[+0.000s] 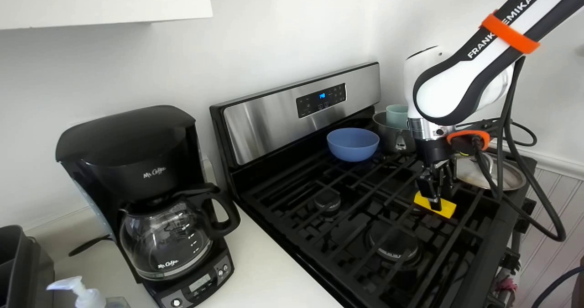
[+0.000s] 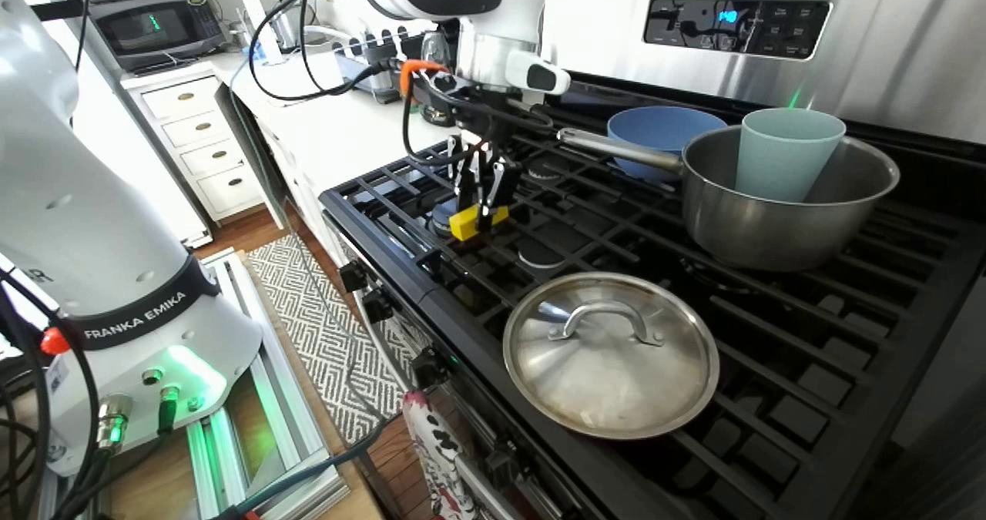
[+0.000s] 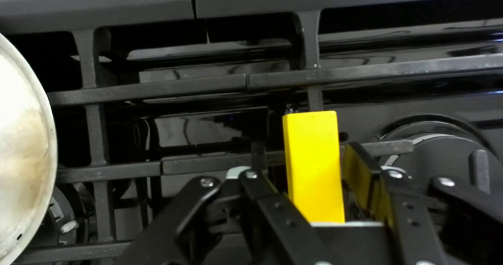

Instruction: Pick up the yellow rectangular block and put it in the blue bowl

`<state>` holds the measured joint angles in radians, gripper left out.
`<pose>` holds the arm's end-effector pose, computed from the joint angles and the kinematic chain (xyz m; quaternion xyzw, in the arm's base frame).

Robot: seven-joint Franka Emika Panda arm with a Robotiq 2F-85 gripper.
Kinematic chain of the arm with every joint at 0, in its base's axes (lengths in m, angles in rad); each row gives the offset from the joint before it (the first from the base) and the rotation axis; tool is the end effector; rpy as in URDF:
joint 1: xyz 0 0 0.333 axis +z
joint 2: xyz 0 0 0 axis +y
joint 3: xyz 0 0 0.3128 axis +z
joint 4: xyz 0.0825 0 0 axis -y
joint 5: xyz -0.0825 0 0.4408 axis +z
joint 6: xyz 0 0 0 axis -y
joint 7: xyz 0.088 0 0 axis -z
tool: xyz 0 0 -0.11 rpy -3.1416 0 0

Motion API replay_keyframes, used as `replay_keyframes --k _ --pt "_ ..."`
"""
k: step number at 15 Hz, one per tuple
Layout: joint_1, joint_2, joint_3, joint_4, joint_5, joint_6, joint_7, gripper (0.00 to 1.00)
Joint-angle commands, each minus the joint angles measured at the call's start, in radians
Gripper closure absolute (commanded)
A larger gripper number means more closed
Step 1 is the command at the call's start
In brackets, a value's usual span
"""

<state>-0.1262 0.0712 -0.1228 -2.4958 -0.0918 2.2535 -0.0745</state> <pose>0.4481 -0.1180 0.1825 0.9858 -0.0525 -0.1594 0.0094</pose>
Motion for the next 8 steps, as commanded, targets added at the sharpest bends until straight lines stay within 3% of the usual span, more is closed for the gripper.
replay_keyframes --k 1,5,8 --pt "0.006 0.02 0.007 0.019 0.02 -0.007 0.014 0.66" --pt "0.013 -0.035 0.013 -0.006 0.002 -0.022 0.029 0.92" --pt "0.029 -0.144 0.026 -0.057 -0.017 -0.029 0.015 0.92"
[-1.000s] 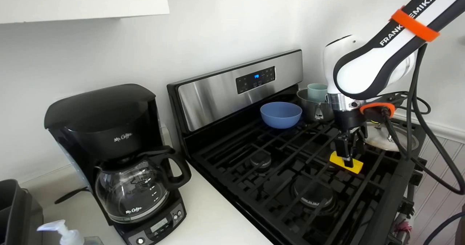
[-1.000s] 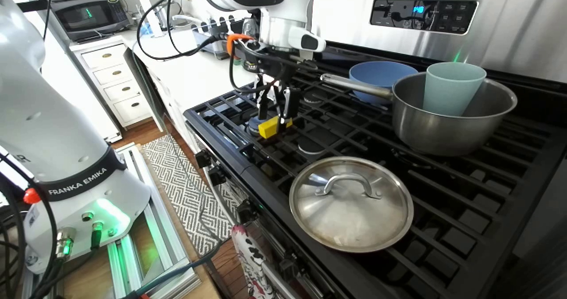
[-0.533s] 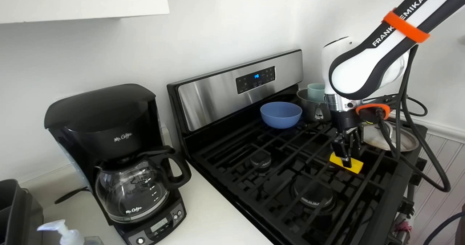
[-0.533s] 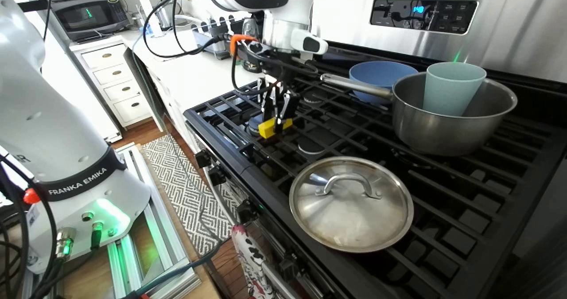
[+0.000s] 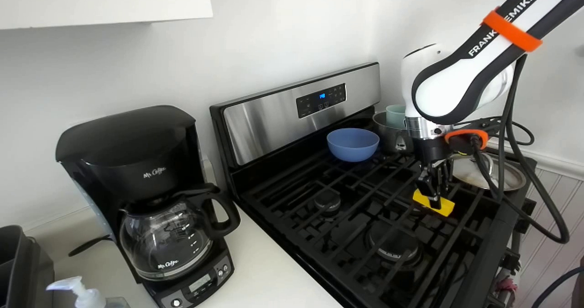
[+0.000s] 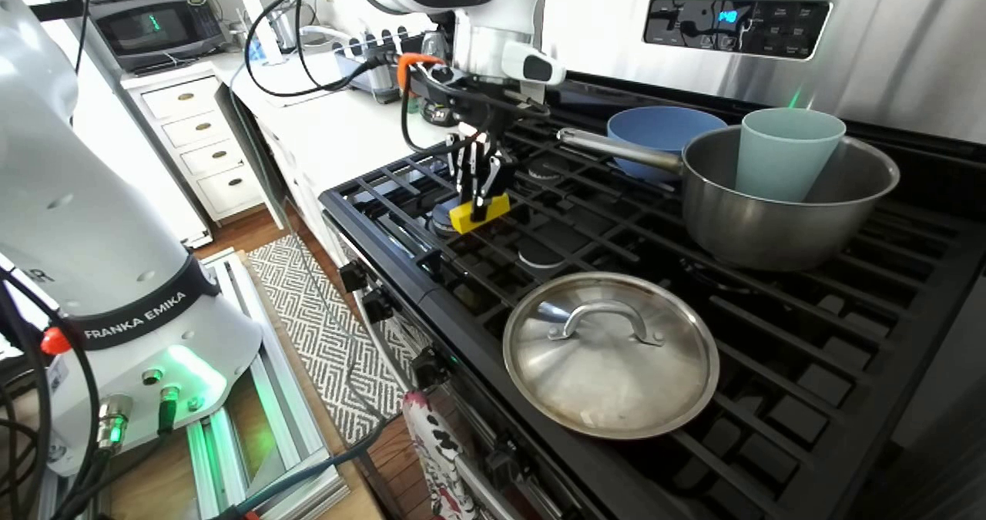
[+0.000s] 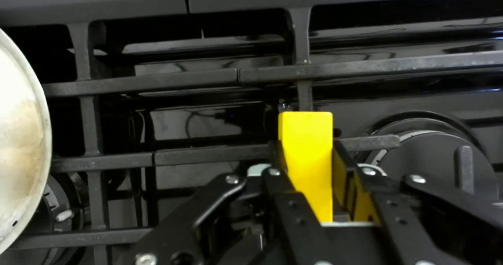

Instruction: Pick up the yellow rectangular block and put it in the blue bowl

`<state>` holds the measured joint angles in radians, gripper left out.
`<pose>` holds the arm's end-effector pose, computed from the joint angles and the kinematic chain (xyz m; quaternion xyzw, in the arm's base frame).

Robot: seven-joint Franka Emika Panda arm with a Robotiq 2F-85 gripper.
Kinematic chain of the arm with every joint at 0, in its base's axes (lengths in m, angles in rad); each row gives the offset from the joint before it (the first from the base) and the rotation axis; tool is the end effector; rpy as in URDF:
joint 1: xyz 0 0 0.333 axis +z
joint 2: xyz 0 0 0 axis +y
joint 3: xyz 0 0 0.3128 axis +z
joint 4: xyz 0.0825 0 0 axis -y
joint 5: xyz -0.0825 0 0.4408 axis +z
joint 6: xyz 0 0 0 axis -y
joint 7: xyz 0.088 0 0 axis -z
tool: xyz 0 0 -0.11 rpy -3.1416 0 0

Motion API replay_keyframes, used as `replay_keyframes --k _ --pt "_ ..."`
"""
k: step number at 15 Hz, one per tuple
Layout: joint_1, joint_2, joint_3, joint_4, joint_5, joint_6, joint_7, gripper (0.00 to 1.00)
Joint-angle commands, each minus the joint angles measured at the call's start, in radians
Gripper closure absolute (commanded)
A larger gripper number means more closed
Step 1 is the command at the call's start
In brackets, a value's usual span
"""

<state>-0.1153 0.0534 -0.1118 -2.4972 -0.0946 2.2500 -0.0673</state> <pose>0.4521 -0.1082 0.1900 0.9871 -0.0444 -0.1530 0.0126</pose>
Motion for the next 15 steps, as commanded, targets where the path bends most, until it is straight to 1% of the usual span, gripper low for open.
replay_keyframes --k 1,3,4,5,6,7,8,9,10,12,15 --pt "0.026 -0.196 0.024 -0.093 -0.021 -0.015 -0.03 0.92" --pt "0.041 -0.292 0.039 -0.129 -0.025 0.0 -0.086 0.92" --pt "0.045 -0.319 0.037 -0.126 -0.001 0.003 -0.093 0.92" --pt "0.043 -0.337 0.031 -0.121 0.014 -0.026 -0.09 0.92" --pt "0.034 -0.352 0.029 -0.125 -0.017 -0.075 -0.072 0.92" --pt "0.045 -0.282 0.036 -0.084 -0.006 -0.037 -0.061 0.69" --pt "0.042 -0.31 0.034 -0.092 -0.006 -0.061 -0.061 0.69" --pt "0.041 -0.326 0.031 -0.1 -0.006 -0.071 -0.061 0.92" --pt "0.05 -0.326 0.025 -0.09 0.029 -0.023 -0.07 0.92" --pt "0.065 -0.309 0.017 -0.03 0.114 0.054 -0.064 0.92" --pt "0.071 -0.235 0.014 0.111 0.201 0.143 -0.047 0.92"
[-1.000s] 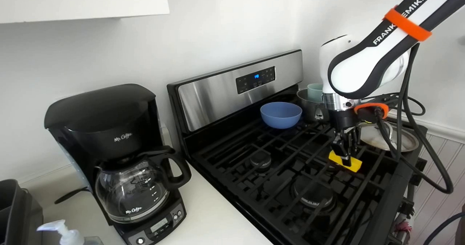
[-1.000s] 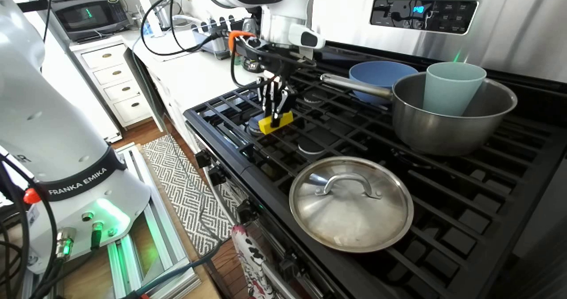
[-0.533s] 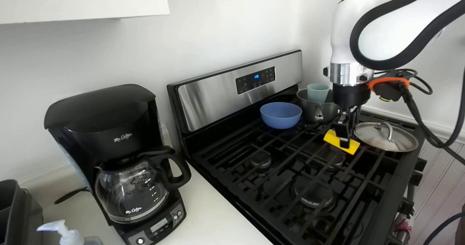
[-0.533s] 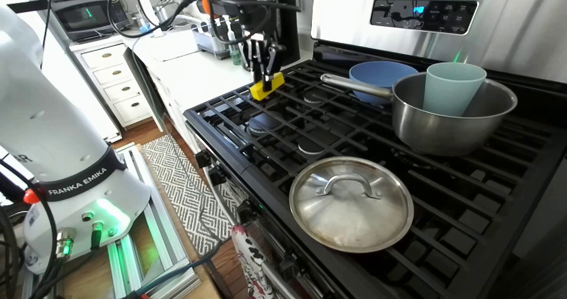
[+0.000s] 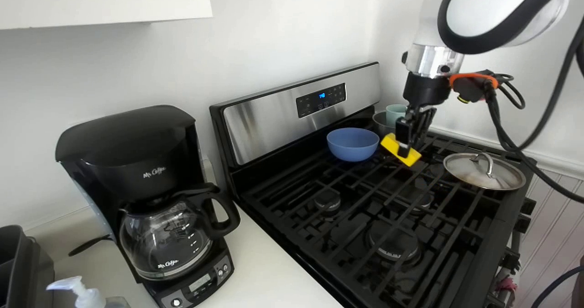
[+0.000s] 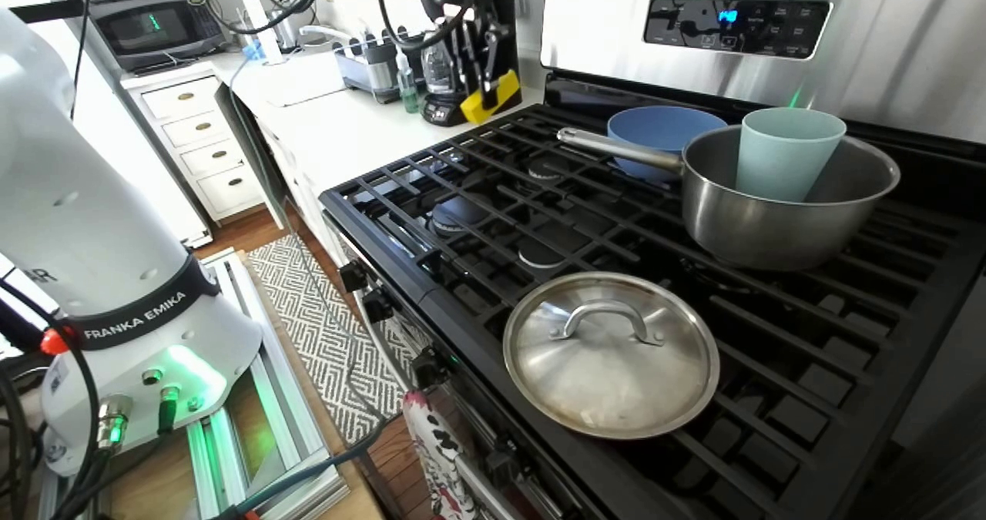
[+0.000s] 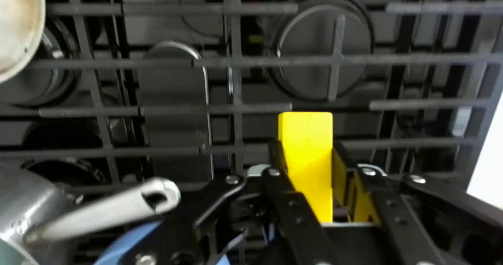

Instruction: Pick up the yellow rectangular block and put it in the blue bowl

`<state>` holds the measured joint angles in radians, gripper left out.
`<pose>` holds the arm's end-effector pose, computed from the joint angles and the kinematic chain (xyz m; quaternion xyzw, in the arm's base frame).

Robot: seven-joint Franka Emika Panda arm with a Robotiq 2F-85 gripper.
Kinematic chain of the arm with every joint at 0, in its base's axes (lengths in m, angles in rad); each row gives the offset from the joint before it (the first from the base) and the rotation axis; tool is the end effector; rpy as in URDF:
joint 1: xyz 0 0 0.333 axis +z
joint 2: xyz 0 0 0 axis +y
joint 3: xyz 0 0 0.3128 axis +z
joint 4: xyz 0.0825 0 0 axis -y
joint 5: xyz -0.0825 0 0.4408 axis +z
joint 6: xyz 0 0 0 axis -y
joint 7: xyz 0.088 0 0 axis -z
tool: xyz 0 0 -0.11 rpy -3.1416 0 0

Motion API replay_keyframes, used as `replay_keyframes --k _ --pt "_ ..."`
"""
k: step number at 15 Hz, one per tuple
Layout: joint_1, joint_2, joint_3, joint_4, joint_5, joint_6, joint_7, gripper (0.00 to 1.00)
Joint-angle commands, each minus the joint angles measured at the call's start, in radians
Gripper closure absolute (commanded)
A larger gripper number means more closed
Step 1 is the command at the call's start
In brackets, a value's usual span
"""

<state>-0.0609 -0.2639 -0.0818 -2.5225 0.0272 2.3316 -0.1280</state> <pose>0.4821 -0.0674 0.3367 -0.9990 0.0153 -0.0384 0.0158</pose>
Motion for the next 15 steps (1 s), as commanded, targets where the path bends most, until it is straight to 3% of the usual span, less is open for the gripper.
replay_keyframes --k 1,7,15 --pt "0.008 0.122 -0.019 0.203 0.099 0.073 0.037 0.92" --pt "-0.051 0.356 -0.053 0.495 0.127 0.063 0.204 0.92" --pt "-0.106 0.585 -0.058 0.684 0.218 0.039 0.297 0.92"
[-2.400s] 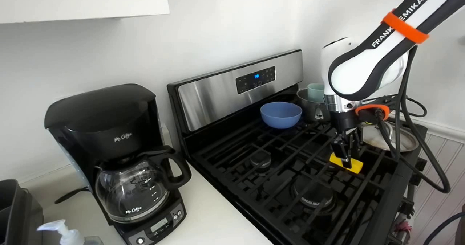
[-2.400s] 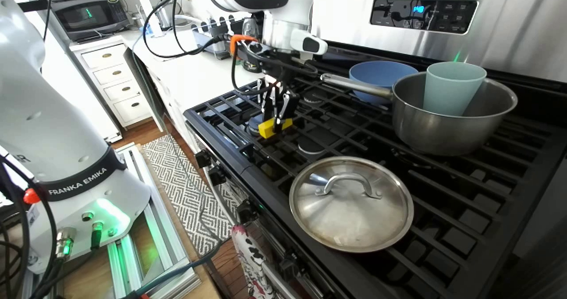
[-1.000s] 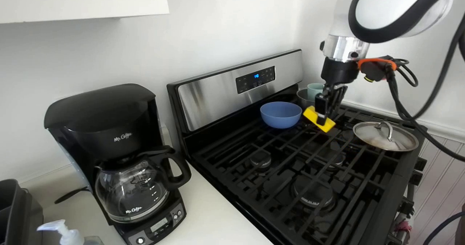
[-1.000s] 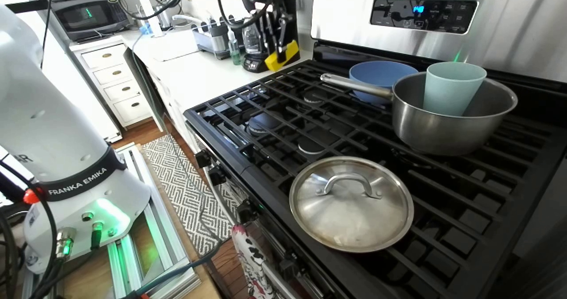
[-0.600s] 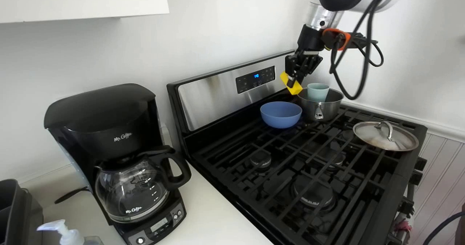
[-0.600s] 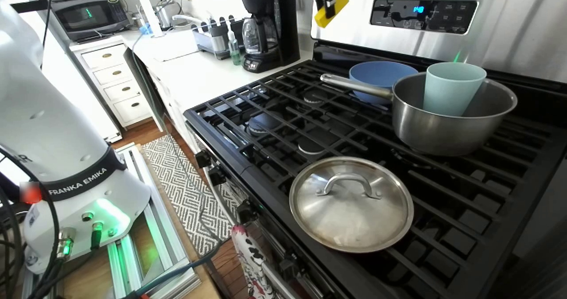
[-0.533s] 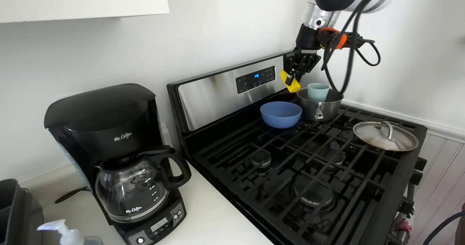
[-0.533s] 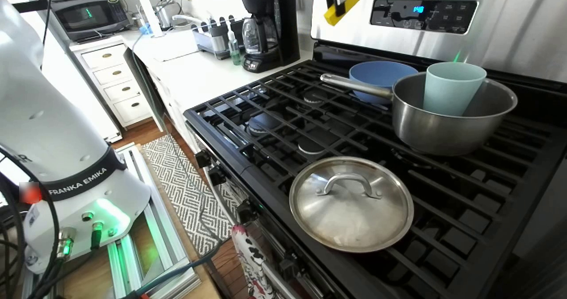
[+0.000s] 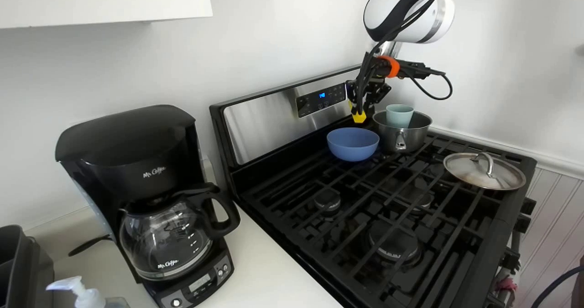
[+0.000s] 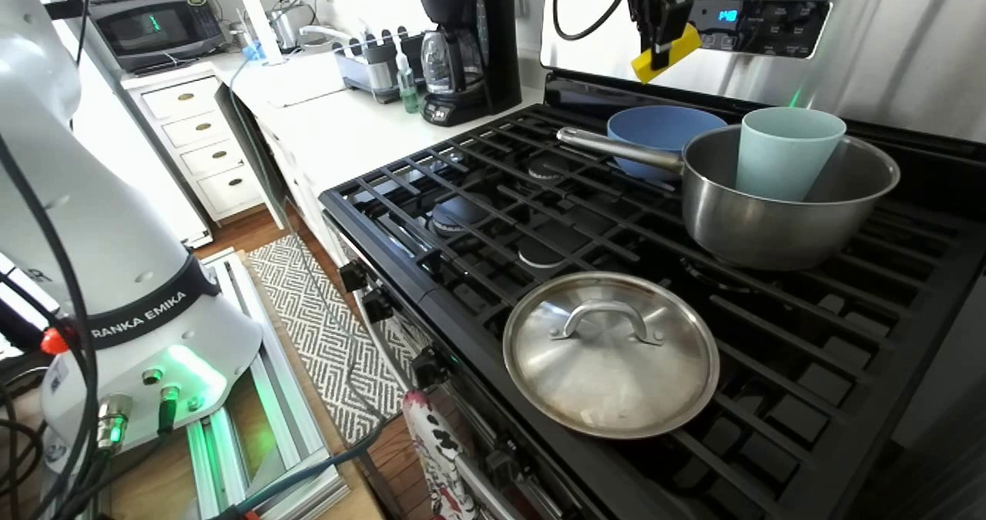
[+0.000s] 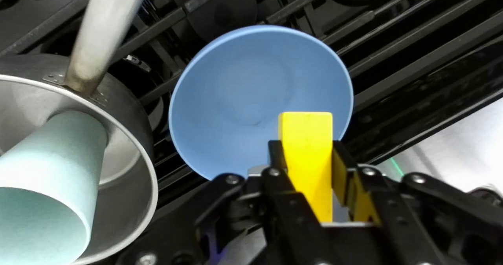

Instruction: Pick up the yellow rectangular block and put it in the blue bowl

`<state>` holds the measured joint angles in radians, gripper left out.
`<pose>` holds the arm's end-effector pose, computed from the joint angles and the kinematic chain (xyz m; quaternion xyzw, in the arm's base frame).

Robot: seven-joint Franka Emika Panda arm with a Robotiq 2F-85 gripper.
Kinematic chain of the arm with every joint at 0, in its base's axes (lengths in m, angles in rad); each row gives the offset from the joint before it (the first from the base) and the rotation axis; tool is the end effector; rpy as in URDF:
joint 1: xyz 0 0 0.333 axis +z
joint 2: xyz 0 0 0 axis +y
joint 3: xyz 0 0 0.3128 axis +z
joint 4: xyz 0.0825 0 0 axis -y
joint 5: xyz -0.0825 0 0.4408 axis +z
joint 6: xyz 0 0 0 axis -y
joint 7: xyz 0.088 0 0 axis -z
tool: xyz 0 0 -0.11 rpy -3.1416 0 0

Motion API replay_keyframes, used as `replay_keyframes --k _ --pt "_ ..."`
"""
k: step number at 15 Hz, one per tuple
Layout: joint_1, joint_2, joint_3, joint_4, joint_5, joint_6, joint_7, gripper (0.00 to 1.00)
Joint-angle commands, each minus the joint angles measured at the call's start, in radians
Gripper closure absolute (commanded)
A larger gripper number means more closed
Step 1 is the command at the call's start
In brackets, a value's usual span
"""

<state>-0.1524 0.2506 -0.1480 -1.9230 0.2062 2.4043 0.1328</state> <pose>0.6495 -0.1955 0.3485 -0.9526 0.2744 -0.1215 0.0498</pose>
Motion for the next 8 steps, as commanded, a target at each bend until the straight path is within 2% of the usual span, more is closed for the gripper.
replay_keyframes --k 1,8 --pt "-0.014 0.086 0.007 0.096 0.038 -0.039 0.05 0.92" --pt "-0.017 0.15 0.003 0.115 0.039 -0.057 0.14 0.92"
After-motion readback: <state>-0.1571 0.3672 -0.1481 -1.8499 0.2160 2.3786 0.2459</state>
